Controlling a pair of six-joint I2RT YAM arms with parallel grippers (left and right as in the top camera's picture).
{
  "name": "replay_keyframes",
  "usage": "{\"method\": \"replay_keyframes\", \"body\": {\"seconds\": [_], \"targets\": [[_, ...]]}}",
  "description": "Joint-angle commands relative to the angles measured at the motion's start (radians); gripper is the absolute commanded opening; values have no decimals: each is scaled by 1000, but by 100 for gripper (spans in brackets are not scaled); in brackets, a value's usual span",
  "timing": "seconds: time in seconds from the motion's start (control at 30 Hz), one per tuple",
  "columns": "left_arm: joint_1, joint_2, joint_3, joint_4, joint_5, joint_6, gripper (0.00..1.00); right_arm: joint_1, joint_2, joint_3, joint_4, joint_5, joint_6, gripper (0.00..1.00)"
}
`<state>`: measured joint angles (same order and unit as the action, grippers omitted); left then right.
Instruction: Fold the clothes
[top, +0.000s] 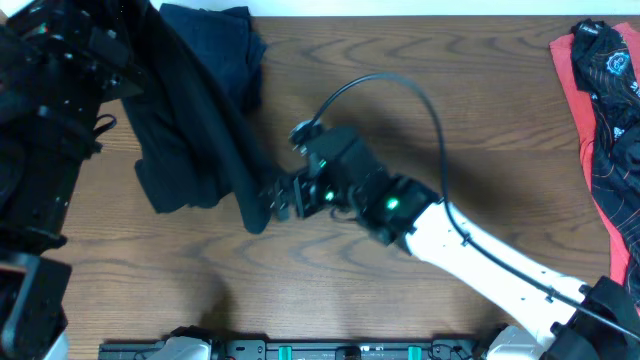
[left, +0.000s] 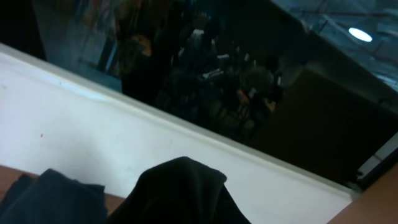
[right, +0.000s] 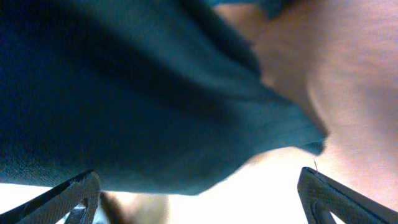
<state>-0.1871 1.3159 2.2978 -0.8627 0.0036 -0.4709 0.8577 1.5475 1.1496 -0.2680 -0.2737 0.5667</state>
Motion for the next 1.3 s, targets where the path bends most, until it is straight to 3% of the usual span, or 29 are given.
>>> {"method": "replay_keyframes", "body": {"seconds": [0.0,0.57,1.27], "targets": [[-4,-10,32,20,-24,-1,6,76,-8,2,6,-7,32,99],[-4,56,32,-18,-132,25,6,343,-108,6,40,365,-146,99],[-14,-5,37,-64,-128,-92,6,373,104,6,369,370,-175,99]]}}
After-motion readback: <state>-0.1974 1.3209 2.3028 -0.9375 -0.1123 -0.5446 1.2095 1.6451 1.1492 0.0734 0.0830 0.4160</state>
